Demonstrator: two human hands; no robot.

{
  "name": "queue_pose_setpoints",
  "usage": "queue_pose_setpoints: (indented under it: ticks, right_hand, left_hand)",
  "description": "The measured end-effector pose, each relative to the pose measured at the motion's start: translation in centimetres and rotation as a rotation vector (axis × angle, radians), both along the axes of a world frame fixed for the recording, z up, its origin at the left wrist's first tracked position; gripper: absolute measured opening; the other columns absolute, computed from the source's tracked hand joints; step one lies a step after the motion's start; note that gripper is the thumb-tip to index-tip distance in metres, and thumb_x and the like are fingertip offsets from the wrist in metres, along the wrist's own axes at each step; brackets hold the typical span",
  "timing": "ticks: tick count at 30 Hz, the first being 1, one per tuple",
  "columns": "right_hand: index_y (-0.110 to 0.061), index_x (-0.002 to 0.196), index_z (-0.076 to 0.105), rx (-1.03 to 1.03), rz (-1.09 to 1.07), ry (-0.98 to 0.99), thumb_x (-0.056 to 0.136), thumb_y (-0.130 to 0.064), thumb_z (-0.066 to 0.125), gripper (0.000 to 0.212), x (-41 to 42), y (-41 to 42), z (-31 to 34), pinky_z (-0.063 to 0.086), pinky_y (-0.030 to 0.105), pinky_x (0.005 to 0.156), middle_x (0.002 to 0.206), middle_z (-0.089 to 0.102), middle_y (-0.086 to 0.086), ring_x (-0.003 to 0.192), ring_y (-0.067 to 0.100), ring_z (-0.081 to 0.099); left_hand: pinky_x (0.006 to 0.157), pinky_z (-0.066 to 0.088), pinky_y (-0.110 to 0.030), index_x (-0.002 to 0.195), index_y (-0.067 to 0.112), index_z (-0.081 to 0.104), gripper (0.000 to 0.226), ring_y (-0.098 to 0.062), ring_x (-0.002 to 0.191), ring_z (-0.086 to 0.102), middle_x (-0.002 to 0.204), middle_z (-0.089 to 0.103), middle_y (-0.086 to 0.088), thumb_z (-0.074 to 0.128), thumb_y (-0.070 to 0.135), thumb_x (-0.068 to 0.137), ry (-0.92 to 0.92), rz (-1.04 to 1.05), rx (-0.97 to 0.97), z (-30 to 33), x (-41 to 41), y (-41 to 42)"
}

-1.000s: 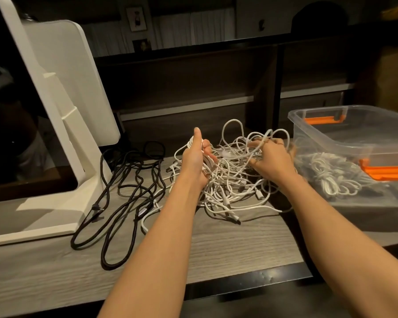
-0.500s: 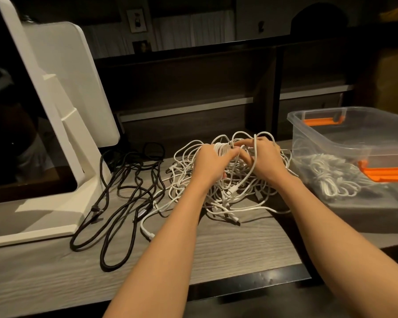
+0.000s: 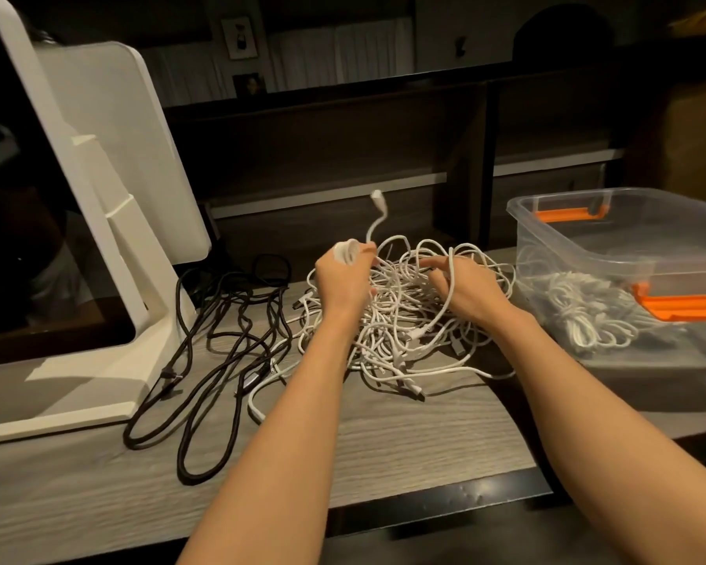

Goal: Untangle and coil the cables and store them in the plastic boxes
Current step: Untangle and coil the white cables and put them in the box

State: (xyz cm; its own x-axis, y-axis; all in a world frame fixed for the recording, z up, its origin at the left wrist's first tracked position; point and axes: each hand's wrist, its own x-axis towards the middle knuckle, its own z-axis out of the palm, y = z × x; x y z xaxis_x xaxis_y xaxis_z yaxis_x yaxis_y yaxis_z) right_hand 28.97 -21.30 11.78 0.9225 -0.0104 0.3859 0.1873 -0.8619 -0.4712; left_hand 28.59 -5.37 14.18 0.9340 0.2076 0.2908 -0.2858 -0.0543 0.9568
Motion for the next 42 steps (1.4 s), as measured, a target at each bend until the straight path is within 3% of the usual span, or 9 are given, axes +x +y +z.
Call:
queue_pose_setpoints:
  ticks: [8,16,20,23,25,28,32,35,42]
  right_hand:
    - [-0.018,0.118,0.058,-0.319,-0.101,0.132,0.093,-0.023,0.050,0.026,0.2,0.3,-0.1,0.039,0.053,0.102,0.123,0.058,0.008,0.119,0.029,0.051]
    - [-0.024,0.117,0.064,-0.088,-0.011,-0.032,0.090,-0.021,0.050,0.030,-0.7,0.8,0.4,0.015,0.056,0.115,0.118,0.066,0.001,0.122,0.022,0.052]
    - [-0.025,0.094,0.072,0.241,0.076,-0.303,0.086,-0.016,0.045,0.030,-1.5,0.9,0.8,-0.003,0.054,0.117,0.100,0.070,-0.010,0.108,0.010,0.058]
    - [-0.022,0.081,0.070,0.442,0.097,-0.465,0.081,-0.016,0.040,0.031,-1.8,1.4,1.1,0.004,0.048,0.118,0.083,0.070,-0.007,0.090,0.008,0.062]
    - [-0.020,0.081,0.068,0.545,0.111,-0.560,0.082,-0.010,0.041,0.029,-1.9,1.6,1.2,0.026,0.045,0.114,0.079,0.070,-0.002,0.081,0.010,0.064]
    - [-0.016,0.092,0.063,0.582,0.117,-0.646,0.086,-0.002,0.043,0.025,-1.8,1.7,1.4,0.051,0.025,0.073,0.082,0.066,0.003,0.076,0.018,0.064]
    - [-0.007,0.109,0.053,0.489,0.003,-0.648,0.093,-0.002,0.051,0.017,-0.8,1.6,1.2,0.047,0.016,0.067,0.095,0.055,0.007,0.078,0.015,0.056]
    - [-0.004,0.117,0.055,0.301,-0.061,-0.572,0.089,-0.002,0.061,0.029,0.0,1.5,0.5,0.041,0.009,0.078,0.112,0.047,0.011,0.094,0.009,0.046]
    - [-0.019,0.130,0.058,0.007,0.146,-0.440,0.086,0.001,0.059,0.048,0.4,1.8,-0.3,0.036,0.036,0.103,0.134,0.054,-0.001,0.121,0.023,0.039]
  left_hand:
    - [0.050,0.039,-0.022,0.065,0.013,0.058,0.031,-0.007,0.050,0.047,0.058,0.055,0.001,0.072,0.031,0.085,-0.045,-0.394,0.619,-0.7,-1.1,-2.5]
    - [0.050,0.039,-0.024,0.059,0.017,0.056,0.031,-0.008,0.047,0.049,0.052,0.054,0.005,0.066,0.019,0.088,-0.030,-0.140,0.500,-1.2,-0.5,-2.1]
    - [0.050,0.043,-0.023,0.070,0.017,0.064,0.024,-0.006,0.045,0.053,0.061,0.066,0.006,0.063,0.023,0.094,0.134,-0.002,0.286,-1.3,0.1,-1.2]
    - [0.049,0.046,-0.024,0.063,0.022,0.061,0.032,-0.008,0.047,0.053,0.070,0.071,0.004,0.062,0.024,0.095,0.141,0.070,0.223,-1.4,0.0,-1.0]
    - [0.059,0.052,-0.030,0.064,0.024,0.062,0.030,-0.010,0.053,0.057,0.072,0.072,0.003,0.063,0.024,0.095,0.122,0.074,0.225,-1.4,0.2,-1.1]
    - [0.058,0.051,-0.024,0.083,0.012,0.071,0.022,0.000,0.047,0.056,0.066,0.067,0.010,0.063,0.028,0.095,0.136,0.019,0.240,-1.2,0.2,-1.2]
    - [0.042,0.040,-0.009,0.080,0.006,0.073,0.032,0.001,0.035,0.049,0.054,0.058,0.012,0.060,0.031,0.096,0.129,0.038,0.271,-1.3,0.3,-1.3]
    - [0.049,0.046,-0.016,0.078,0.008,0.070,0.029,-0.005,0.045,0.055,0.057,0.064,0.008,0.060,0.028,0.096,0.099,0.055,0.320,-1.3,0.4,-1.2]
    - [0.055,0.048,-0.026,0.069,0.017,0.062,0.027,-0.009,0.056,0.061,0.057,0.061,0.004,0.065,0.032,0.092,-0.101,0.050,0.594,-1.0,0.2,-0.9]
